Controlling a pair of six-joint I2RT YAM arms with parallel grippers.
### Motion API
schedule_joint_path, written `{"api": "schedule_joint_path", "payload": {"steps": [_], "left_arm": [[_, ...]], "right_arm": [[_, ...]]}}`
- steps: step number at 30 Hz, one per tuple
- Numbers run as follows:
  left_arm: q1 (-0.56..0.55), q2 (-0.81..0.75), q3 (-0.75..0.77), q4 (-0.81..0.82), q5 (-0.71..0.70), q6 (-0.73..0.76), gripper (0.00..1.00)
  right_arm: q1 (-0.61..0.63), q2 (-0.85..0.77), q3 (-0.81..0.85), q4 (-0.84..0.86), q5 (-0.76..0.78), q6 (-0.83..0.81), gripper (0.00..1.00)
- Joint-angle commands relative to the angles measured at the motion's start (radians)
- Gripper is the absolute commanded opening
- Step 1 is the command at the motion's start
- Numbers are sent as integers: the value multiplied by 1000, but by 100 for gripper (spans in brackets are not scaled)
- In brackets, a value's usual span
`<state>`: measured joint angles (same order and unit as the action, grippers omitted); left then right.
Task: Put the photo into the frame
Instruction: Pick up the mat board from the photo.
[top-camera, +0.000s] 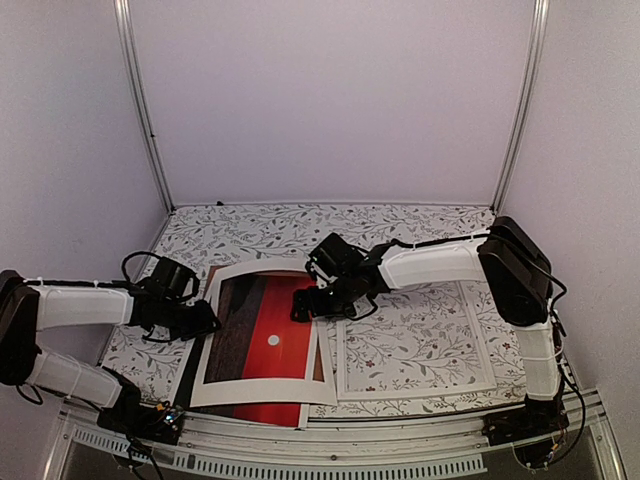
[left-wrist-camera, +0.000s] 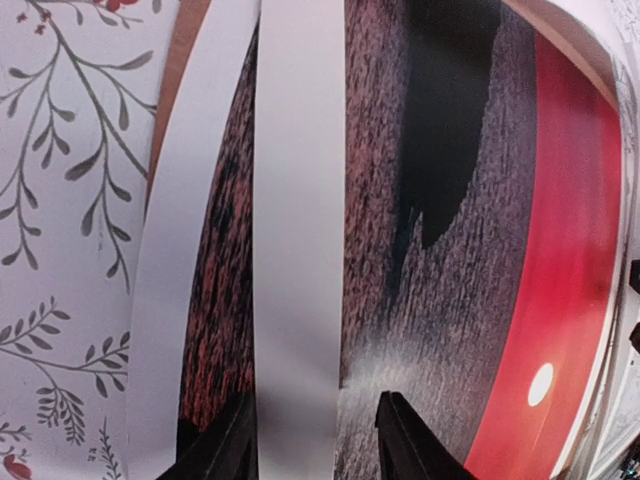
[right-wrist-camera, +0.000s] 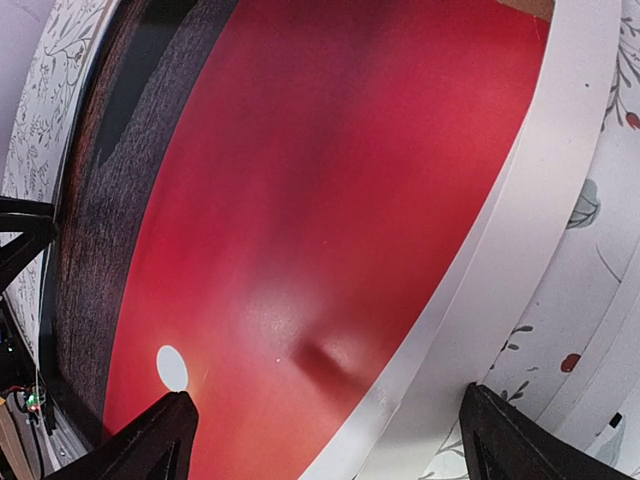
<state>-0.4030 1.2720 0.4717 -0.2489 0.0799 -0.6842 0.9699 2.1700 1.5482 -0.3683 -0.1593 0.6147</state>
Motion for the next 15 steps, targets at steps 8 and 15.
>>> {"api": "schedule_joint_path", "payload": {"steps": [8,15], "left_arm": [[-45,57,-9,47,-14,15,37],[-94,102,9,26,-73,11,29]], "right_arm": [[6,87,-23,-55,-52,29,92],[6,95,-23,-48,-55,29,90]]}}
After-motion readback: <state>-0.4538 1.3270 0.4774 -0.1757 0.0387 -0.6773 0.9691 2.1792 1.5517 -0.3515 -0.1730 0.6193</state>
